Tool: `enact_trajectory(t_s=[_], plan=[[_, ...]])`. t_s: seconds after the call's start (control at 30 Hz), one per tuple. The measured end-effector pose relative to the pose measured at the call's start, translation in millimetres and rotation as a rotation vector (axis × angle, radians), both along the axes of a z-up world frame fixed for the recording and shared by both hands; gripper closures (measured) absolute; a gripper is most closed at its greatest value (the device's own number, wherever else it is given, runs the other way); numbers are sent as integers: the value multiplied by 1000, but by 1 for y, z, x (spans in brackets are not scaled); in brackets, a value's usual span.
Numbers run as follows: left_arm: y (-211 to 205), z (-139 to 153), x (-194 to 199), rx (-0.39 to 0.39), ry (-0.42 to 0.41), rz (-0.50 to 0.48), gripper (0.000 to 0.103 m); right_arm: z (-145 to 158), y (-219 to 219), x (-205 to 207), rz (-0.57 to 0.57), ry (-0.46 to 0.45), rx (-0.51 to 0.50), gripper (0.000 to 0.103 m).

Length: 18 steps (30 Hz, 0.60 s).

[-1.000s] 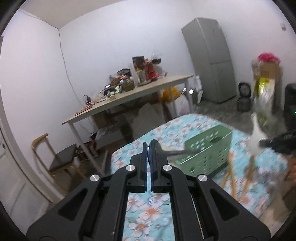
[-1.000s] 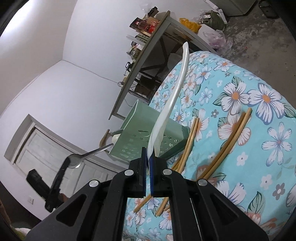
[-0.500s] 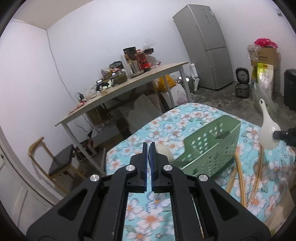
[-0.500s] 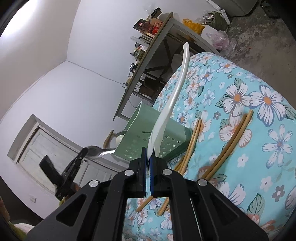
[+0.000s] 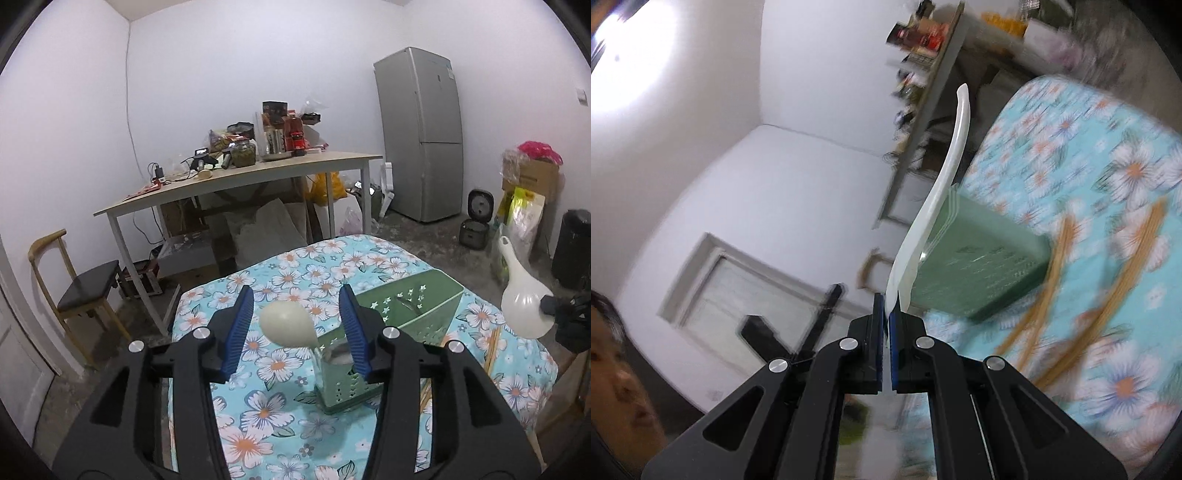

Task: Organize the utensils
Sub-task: 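Lift the white rice paddle with the right gripper and drop it into the green holder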

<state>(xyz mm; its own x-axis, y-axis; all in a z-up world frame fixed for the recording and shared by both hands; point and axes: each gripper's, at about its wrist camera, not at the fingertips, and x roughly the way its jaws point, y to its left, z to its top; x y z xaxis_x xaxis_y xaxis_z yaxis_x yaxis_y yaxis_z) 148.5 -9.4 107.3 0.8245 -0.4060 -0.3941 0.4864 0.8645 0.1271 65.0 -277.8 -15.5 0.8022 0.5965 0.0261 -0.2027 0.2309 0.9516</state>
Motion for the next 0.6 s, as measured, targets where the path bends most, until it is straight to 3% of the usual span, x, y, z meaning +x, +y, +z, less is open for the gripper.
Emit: enact_trajectory(t_s=[0.23, 0.43, 0.6], plan=[[11, -12, 0, -10, 46, 16, 54, -13, 46, 34, 211, 40, 275, 100], [14, -19, -1, -2, 59, 18, 54, -18, 60, 47, 244, 72, 345, 100], [17, -23, 2, -10, 74, 20, 54, -34, 54, 64, 251, 124, 510, 100]])
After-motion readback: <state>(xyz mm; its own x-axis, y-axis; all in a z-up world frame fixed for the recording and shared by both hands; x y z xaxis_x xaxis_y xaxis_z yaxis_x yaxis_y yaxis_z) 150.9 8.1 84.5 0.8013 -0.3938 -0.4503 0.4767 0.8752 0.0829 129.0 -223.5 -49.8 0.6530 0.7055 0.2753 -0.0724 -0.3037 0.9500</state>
